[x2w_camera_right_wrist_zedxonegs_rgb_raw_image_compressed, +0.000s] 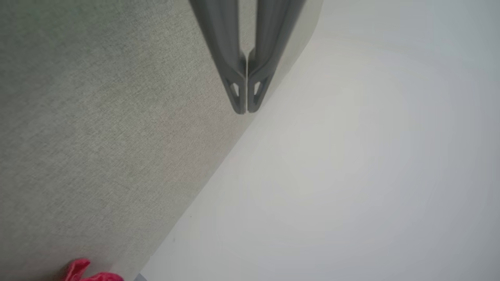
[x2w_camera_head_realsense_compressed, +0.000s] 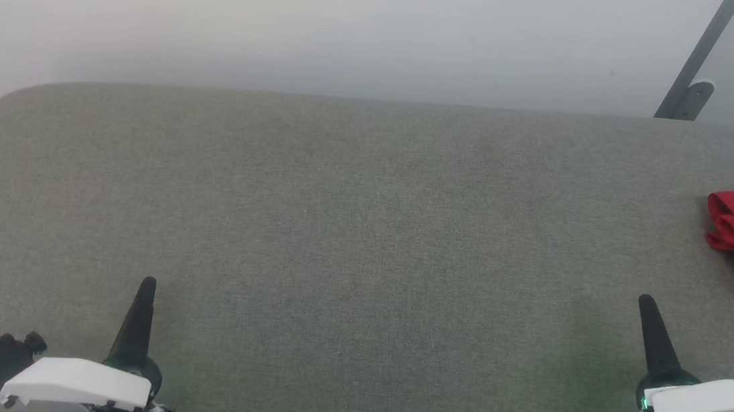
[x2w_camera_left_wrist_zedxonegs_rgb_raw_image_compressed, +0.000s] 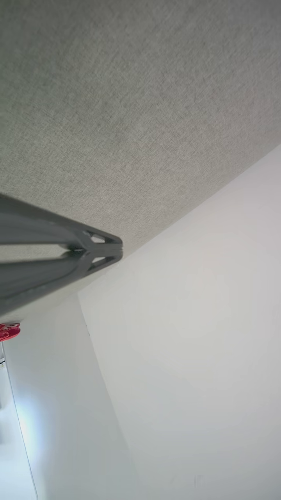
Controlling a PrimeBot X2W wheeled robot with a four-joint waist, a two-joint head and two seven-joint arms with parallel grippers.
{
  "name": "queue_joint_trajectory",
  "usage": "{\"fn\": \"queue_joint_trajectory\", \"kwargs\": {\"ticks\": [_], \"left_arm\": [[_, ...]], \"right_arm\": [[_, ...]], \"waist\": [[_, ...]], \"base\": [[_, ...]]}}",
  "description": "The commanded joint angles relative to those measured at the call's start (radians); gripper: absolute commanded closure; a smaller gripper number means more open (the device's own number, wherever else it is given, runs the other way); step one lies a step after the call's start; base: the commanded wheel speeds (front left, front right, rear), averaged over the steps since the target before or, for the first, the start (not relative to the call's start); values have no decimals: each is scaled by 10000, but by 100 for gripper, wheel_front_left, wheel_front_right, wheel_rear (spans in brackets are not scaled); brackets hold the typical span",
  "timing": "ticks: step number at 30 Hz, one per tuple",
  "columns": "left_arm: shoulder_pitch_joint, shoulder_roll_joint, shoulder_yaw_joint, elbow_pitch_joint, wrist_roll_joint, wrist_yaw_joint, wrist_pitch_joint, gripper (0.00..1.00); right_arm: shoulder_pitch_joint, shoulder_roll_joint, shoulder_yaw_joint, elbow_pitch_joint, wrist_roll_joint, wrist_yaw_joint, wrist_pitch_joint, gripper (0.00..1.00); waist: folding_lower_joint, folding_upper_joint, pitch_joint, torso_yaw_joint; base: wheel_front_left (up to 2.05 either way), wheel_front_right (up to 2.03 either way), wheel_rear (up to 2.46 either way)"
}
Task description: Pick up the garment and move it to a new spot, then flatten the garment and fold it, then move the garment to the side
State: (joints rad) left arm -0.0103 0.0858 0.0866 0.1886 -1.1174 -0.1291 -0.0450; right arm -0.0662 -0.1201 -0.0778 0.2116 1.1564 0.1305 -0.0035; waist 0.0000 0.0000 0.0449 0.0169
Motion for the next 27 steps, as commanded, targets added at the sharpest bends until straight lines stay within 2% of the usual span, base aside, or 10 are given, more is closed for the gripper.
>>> {"fn": "queue_joint_trajectory", "kwargs": {"ticks": [1,27], "left_arm": [[-282,11,20,-47,-342,-14,99,100],[-652,-110,71,246,-2612,-20,758,100]], "right_arm": [[-171,32,-71,-25,312,7,83,100],[-307,363,-211,143,2351,6,623,100]], "waist": [[0,0,-13,-5],[0,0,-180,-73]], "base": [[0,0,0],[0,0,0]]}}
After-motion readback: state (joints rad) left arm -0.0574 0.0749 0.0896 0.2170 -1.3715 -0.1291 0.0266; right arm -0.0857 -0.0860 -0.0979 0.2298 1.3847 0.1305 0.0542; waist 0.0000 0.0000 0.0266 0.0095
